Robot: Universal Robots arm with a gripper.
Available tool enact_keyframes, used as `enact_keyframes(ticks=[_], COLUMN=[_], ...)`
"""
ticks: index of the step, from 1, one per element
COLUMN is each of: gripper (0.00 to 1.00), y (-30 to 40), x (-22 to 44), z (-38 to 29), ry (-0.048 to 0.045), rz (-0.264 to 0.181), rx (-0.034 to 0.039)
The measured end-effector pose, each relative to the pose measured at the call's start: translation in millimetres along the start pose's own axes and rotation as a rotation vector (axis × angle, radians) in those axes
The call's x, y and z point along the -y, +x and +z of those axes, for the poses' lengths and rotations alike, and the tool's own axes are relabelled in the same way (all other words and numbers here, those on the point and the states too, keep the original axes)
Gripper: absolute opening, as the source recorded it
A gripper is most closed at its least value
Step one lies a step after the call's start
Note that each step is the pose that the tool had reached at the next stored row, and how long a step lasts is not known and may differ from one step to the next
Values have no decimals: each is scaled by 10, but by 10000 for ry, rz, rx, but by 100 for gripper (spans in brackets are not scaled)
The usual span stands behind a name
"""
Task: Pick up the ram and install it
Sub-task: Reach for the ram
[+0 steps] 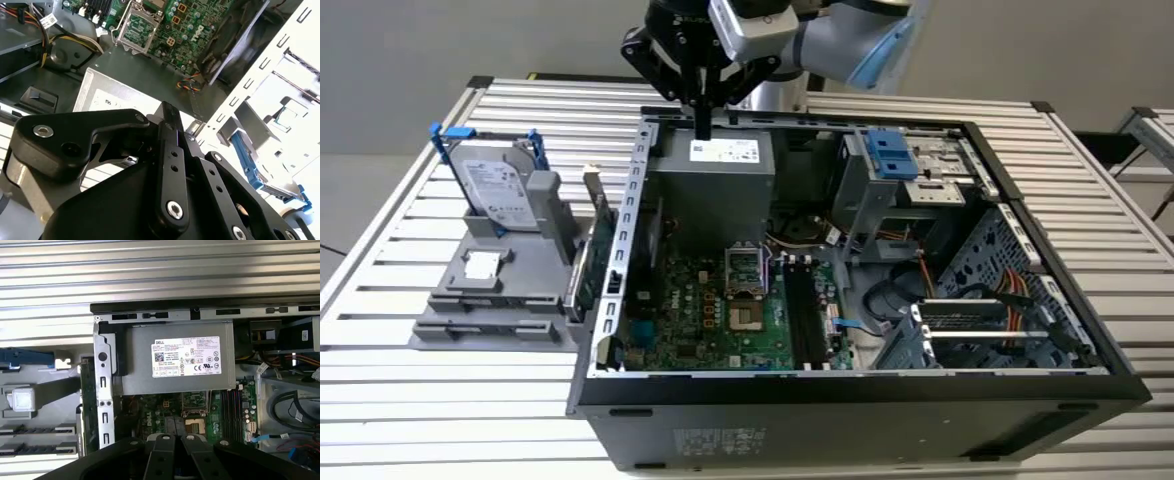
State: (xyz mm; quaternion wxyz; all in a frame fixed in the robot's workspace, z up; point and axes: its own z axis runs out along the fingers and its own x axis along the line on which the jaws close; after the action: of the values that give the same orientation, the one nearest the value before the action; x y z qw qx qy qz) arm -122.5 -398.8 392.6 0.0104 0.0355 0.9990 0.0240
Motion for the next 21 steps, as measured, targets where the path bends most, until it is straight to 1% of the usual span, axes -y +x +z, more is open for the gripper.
enact_keyframes(ticks=[4, 9, 21], gripper=[0, 0, 0], y=[24, 72, 214], x=[2, 5, 15], z=[-1, -2, -5], ry=[-2, -2, -2], rz=[-2, -1, -1], rx=[-1, 0, 0])
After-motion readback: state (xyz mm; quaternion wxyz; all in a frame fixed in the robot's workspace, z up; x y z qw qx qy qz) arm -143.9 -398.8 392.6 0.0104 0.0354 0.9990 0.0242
